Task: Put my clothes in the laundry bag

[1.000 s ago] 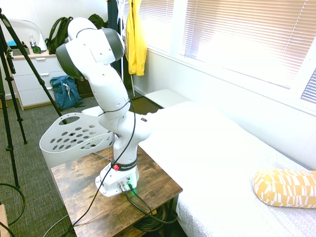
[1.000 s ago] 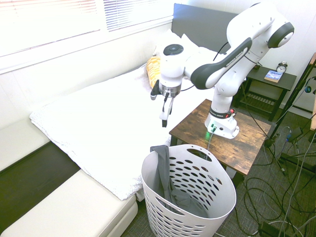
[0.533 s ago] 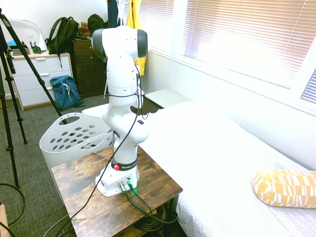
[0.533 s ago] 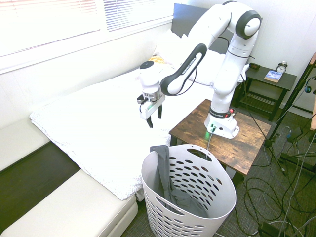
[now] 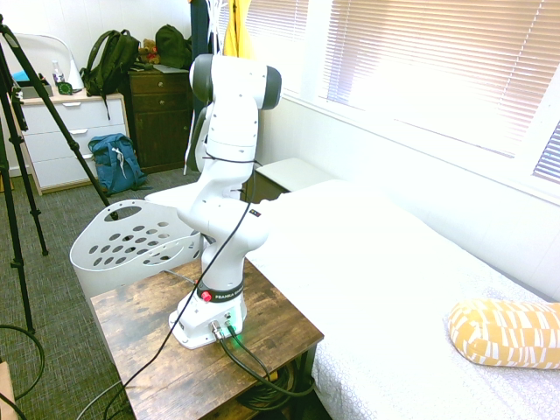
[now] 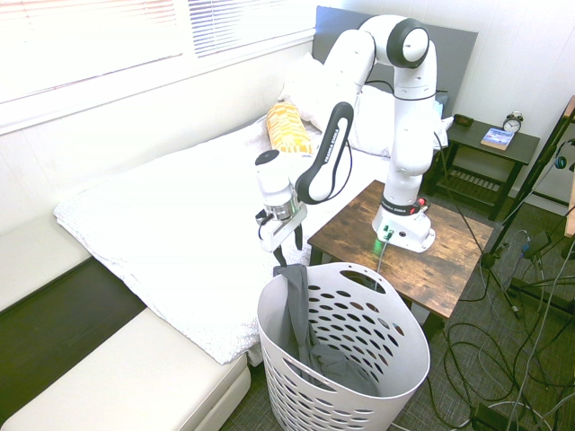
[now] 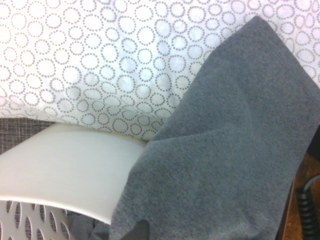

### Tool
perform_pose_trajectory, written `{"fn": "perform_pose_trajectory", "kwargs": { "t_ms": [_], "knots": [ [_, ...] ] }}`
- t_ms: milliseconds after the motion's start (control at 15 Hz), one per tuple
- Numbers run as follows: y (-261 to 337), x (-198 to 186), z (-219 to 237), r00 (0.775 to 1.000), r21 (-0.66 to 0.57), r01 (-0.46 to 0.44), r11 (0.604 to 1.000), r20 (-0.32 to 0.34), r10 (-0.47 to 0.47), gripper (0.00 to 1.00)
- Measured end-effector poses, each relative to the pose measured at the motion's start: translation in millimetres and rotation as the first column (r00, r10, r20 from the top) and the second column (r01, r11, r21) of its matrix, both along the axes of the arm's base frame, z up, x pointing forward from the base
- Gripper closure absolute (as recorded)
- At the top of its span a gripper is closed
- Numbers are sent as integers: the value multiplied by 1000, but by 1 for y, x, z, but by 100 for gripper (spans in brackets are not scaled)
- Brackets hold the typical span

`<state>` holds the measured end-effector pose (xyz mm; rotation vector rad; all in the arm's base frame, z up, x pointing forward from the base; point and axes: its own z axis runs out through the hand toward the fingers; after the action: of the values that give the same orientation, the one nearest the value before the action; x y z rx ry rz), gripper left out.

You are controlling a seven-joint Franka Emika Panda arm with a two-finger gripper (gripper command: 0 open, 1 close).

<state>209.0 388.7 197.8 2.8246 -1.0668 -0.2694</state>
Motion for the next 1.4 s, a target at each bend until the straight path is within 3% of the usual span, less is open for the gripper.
{"fn": "perform_pose_trajectory", "kwargs": {
  "t_ms": [667,933,1000,1267,1400],
  "knots": [
    [7,9,-32,996,42,56,998,-69,-53,0],
    [-1,11,-42,981,39,150,988,-130,-144,0],
    [-3,11,-47,972,30,185,982,-151,-178,100],
    [-15,13,-67,934,-8,290,957,-218,-285,100],
    [-16,12,-69,927,-12,303,953,-228,-297,100]
  ]
}}
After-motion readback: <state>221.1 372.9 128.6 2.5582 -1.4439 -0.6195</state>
